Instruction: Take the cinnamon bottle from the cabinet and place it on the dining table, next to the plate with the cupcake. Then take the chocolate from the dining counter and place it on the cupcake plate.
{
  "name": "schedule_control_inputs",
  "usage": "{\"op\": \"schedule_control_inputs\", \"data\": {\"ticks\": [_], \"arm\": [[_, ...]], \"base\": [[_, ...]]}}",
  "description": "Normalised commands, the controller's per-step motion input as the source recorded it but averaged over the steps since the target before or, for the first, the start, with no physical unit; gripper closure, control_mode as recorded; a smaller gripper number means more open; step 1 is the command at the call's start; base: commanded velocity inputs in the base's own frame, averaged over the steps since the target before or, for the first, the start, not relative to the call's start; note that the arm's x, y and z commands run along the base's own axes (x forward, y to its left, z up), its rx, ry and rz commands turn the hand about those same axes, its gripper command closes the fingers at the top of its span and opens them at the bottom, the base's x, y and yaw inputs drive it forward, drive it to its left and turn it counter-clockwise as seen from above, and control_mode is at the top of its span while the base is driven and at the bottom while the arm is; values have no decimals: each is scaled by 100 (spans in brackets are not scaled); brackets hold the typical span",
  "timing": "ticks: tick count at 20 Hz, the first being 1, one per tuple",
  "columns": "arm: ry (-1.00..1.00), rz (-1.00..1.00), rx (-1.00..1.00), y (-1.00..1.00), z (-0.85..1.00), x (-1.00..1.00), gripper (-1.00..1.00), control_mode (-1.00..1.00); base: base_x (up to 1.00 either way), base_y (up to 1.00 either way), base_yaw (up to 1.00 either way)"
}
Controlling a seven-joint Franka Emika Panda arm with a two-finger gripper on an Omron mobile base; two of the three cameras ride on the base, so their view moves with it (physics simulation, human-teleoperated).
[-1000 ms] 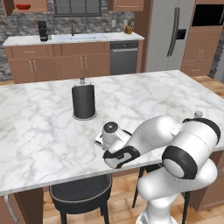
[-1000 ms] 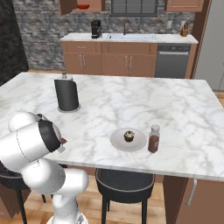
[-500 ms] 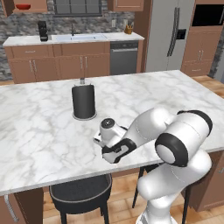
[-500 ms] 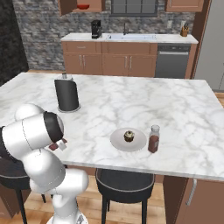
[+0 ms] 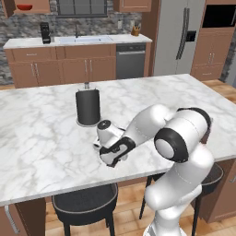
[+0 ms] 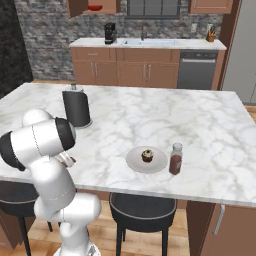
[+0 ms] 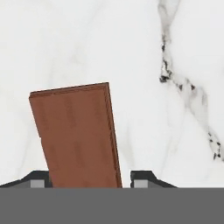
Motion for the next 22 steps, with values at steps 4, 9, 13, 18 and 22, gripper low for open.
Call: {"op": "schedule_control_inputs", "data": {"ticks": [4,9,13,18,22], "arm": [[-2,4,3,0,-60,0,100,-100],[-11,1,5,-17,-32,-16,100,-100],[-18,0,8,-29,16,-39,100,-100],[-6,0,5,-27,74,-9,100,-100],[0,-7,6,-42,99,-3,100,-100]], "base": [[0,0,0],[0,0,0],[0,0,0],[0,0,0],[0,0,0]]}}
